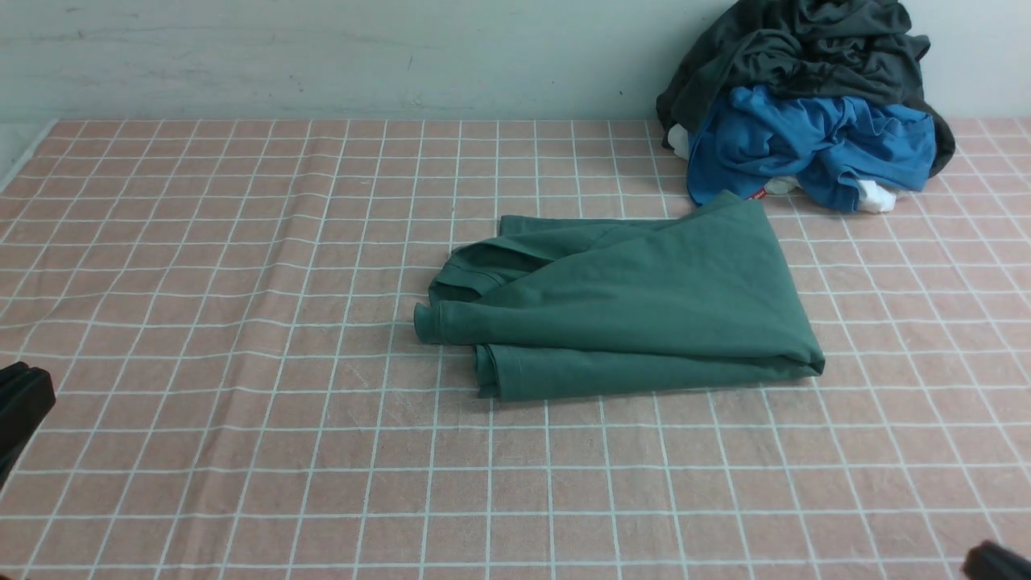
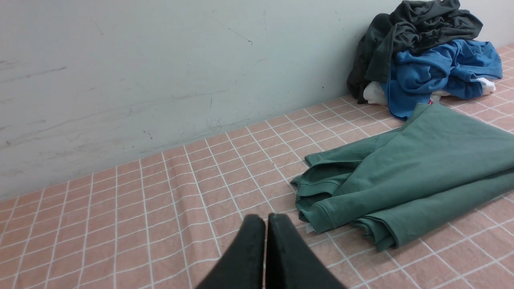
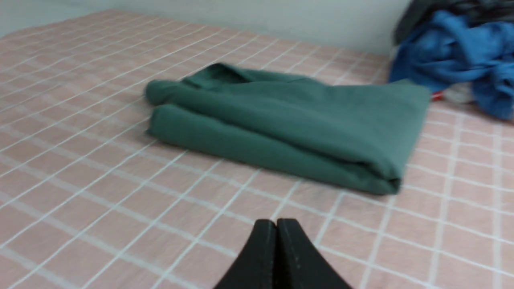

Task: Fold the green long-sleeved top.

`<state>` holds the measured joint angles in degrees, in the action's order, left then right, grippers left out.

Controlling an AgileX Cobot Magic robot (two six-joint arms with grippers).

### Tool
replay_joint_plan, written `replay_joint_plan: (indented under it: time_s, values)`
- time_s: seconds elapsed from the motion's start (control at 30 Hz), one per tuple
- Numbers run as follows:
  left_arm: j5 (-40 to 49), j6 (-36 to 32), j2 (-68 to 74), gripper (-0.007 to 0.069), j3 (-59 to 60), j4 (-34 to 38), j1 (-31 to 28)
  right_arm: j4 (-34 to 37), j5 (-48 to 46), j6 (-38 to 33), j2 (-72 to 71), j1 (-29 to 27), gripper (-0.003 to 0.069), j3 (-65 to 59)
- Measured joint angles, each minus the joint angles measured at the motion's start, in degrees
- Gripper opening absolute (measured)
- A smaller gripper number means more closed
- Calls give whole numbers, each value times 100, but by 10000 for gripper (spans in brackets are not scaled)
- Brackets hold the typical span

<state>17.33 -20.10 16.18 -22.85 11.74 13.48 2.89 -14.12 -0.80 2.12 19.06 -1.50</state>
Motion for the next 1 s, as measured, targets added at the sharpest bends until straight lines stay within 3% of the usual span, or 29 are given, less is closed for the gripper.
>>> replay_joint_plan:
  time_s: [0.03,0.1,0.17,0.3,1.0]
  values:
    - [1,0,0,-3,2,0,0,0,-16,0,-73,-62,-13,0]
    - [-13,0,0,-3,2,5,0,7,-179,0,-249,-879,-13,0]
    - [-8,0,0,-3,2,-5,0,11,-355,19,-275,-1359,-13,0]
    - [-13,0,5,-3,2,-5,0,13,-591,13,-275,-1863,-13,5]
    - [-79,-1,-55,-3,63,-5,5,7,-628,-193,-275,-1979,-13,12]
